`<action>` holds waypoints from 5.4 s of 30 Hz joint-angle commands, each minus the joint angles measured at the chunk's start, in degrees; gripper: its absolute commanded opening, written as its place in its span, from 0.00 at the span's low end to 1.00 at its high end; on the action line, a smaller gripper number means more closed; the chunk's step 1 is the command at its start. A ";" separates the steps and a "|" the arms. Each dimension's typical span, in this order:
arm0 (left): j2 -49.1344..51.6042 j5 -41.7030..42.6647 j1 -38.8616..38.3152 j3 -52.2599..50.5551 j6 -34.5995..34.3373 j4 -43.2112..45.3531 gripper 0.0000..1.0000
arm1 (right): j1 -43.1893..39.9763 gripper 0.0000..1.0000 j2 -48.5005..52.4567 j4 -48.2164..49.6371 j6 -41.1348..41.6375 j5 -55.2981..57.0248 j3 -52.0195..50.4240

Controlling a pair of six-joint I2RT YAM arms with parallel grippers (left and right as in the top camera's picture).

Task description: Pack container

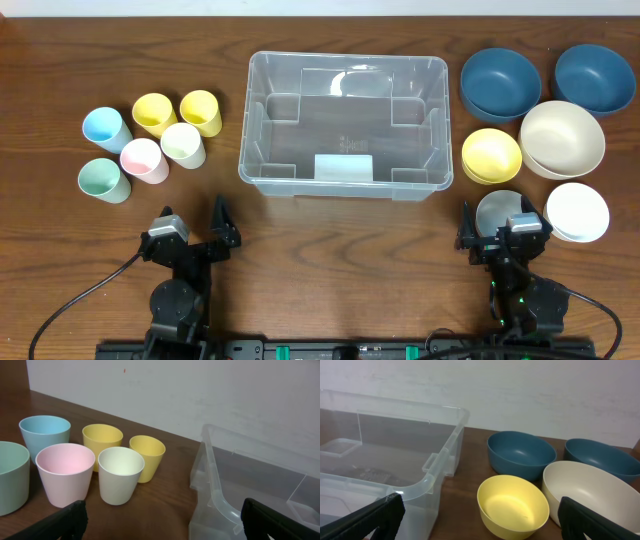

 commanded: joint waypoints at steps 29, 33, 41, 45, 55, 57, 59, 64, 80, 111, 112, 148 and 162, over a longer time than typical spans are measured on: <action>-0.35 -0.48 0.28 -1.36 0.96 -1.77 0.98 | -0.57 0.99 -0.37 -0.28 -0.68 0.59 -0.09; -0.35 -0.48 0.28 -1.36 0.96 -1.77 0.98 | -0.57 0.99 -0.37 -0.28 -0.72 0.85 -0.09; -0.35 -0.48 0.28 -1.36 0.96 -1.77 0.98 | -0.57 0.99 -0.37 0.61 0.00 -3.63 -0.09; -0.35 -0.48 0.28 -1.36 0.96 -1.77 0.98 | -0.57 0.99 -0.37 3.85 1.27 -9.86 0.07; -0.35 -0.48 0.28 -1.36 0.96 -1.77 0.98 | -0.57 0.99 2.25 0.37 0.28 -11.23 18.97; -0.35 -0.48 0.28 -1.36 0.96 -1.77 0.98 | -0.57 0.99 4.00 -0.46 0.33 -11.32 23.15; -0.35 -0.48 0.28 -1.36 0.96 -1.77 0.98 | -0.57 0.99 5.66 -0.79 0.35 -12.44 26.64; -0.35 -0.48 0.28 -1.36 0.96 -1.77 0.98 | -0.57 0.99 7.19 -0.46 0.39 -16.37 30.91; -0.35 -0.48 0.28 -1.36 0.96 -1.77 0.98 | -0.57 0.99 25.05 -13.22 0.92 -18.45 47.30; -0.35 -0.48 0.28 -1.36 0.96 -1.77 0.98 | -11.23 0.99 103.58 -48.70 6.43 -11.15 104.65; -0.35 -0.48 0.28 -1.36 0.96 -1.77 0.98 | -11.52 0.99 105.07 -49.27 6.43 -11.15 104.65; -0.35 -0.48 0.28 -1.36 0.96 -1.77 0.98 | -9.27 0.83 117.20 -53.48 24.76 1.25 104.63; -0.35 -0.48 0.28 -1.36 0.96 -1.77 0.98 | -5.60 0.88 117.28 -51.84 33.29 -1.84 104.41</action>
